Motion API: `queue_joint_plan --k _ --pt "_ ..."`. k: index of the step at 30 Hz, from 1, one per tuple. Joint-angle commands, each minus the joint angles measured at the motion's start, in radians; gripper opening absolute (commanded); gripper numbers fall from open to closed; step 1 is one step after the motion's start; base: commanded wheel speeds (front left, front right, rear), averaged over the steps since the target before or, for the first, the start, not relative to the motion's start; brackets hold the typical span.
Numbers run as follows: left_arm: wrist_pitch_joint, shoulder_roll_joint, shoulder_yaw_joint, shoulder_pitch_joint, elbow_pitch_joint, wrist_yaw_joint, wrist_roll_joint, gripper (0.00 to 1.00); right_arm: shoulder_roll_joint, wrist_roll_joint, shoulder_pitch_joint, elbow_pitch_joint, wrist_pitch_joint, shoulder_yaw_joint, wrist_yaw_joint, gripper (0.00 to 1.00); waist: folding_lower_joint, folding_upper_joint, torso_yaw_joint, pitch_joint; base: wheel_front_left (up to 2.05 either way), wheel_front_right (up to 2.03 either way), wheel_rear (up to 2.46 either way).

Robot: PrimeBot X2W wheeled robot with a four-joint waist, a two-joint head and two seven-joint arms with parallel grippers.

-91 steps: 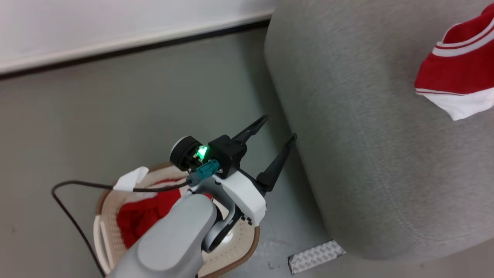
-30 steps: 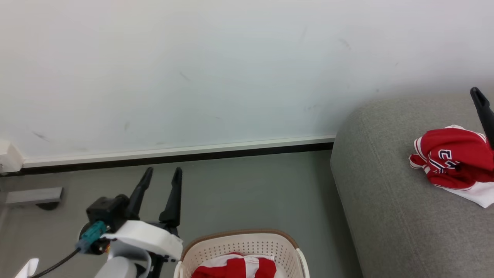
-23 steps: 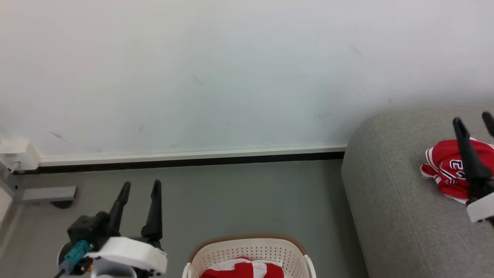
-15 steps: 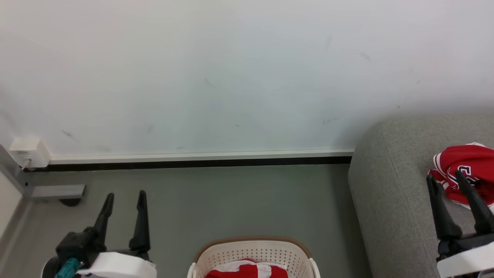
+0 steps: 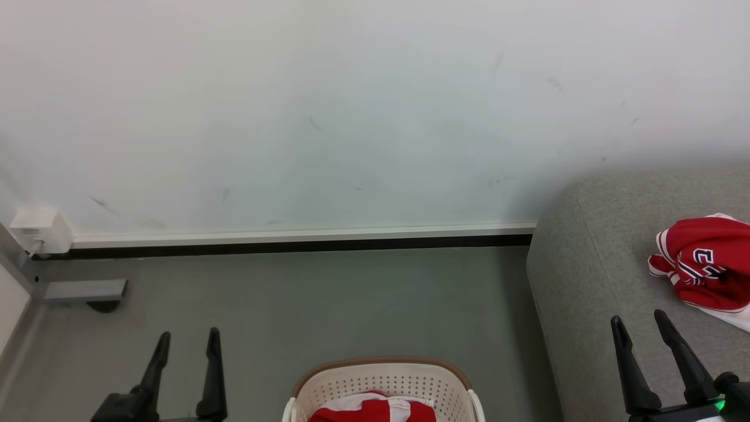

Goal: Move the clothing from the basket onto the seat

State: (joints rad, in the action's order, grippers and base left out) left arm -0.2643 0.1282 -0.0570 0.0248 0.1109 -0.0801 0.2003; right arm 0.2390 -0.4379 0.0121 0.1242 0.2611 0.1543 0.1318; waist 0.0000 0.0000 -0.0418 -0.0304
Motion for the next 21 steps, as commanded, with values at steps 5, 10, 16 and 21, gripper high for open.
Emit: queue_joint_plan --k 5,10,16,21 --pt "0.0 -0.022 0.028 -0.008 0.011 0.027 -0.04 1.0 -0.005 0.01 0.015 0.014 0.002 0.003 -0.002 1.0 0.0 0.0 0.004 0.001 0.0 0.0 0.0" --pt "0.0 -0.038 0.047 -0.007 0.015 0.045 -0.055 1.0 -0.002 0.014 0.021 0.018 0.002 0.002 -0.002 1.0 0.0 0.0 0.005 0.002 0.0 0.0 0.0" --pt "0.0 -0.05 0.071 -0.009 0.019 0.062 -0.071 1.0 0.001 0.011 0.026 0.02 0.002 0.008 -0.002 1.0 0.0 0.0 0.0 0.008 0.0 0.0 0.0" --pt "0.0 -0.06 0.08 -0.017 0.019 0.073 -0.082 1.0 0.004 0.007 0.03 0.02 0.002 0.011 -0.002 1.0 0.0 0.0 -0.008 0.017 0.0 0.0 0.0"
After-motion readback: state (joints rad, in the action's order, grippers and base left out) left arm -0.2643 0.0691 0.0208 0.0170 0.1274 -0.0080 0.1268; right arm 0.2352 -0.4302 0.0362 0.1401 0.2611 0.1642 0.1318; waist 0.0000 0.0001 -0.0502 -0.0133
